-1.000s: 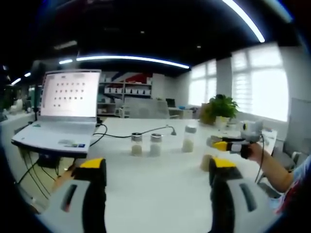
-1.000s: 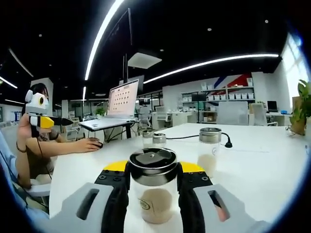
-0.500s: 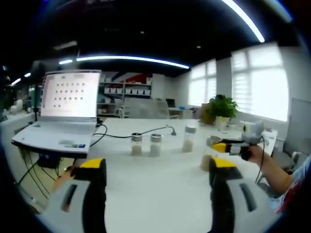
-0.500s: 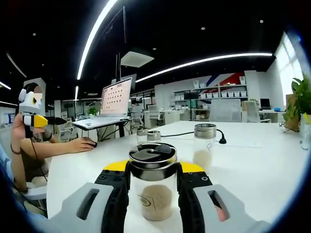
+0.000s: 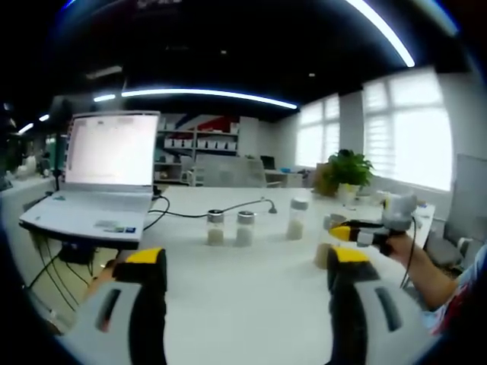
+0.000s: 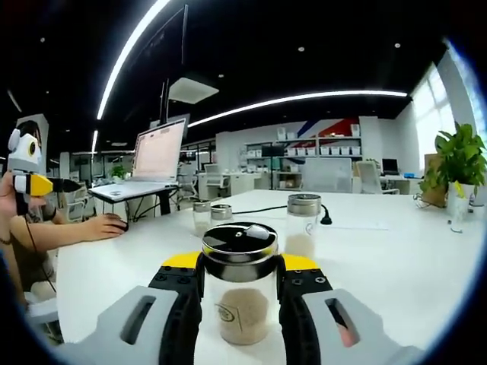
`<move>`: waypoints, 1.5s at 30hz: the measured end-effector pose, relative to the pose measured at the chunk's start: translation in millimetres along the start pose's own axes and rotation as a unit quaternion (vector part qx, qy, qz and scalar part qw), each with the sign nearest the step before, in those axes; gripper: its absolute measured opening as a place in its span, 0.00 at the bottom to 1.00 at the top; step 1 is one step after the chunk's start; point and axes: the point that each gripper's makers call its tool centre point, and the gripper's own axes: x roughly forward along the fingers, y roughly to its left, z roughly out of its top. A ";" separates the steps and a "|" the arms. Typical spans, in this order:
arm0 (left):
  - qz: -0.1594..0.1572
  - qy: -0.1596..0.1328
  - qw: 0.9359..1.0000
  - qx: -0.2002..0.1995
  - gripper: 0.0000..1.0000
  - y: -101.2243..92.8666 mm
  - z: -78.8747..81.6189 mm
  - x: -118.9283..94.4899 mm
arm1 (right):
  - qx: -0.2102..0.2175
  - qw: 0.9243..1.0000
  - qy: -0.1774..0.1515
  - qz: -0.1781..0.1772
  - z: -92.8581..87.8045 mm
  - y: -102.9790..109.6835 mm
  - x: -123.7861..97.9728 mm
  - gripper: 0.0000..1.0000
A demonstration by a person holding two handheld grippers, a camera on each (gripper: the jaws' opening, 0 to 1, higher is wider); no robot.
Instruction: Rotate the seasoning bottle until the label or dispensing opening points toward the visible target arrow and the bottle remains upright within the marked orientation range
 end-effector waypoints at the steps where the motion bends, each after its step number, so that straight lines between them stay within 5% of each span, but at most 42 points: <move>1: 0.000 0.000 1.000 0.000 0.92 0.1 0.1 -0.2 | 0.001 1.000 0.001 -0.004 0.0 -0.2 0.0 0.37; 22: 0.006 0.000 1.000 -0.003 0.92 3.3 -0.8 -1.5 | 0.003 0.996 0.014 -0.088 -3.0 -4.2 -2.0 0.37; 45: 0.008 0.000 1.000 -0.004 0.92 4.4 -0.4 -1.0 | 0.005 0.996 0.013 -0.088 -4.9 -4.0 -5.4 0.37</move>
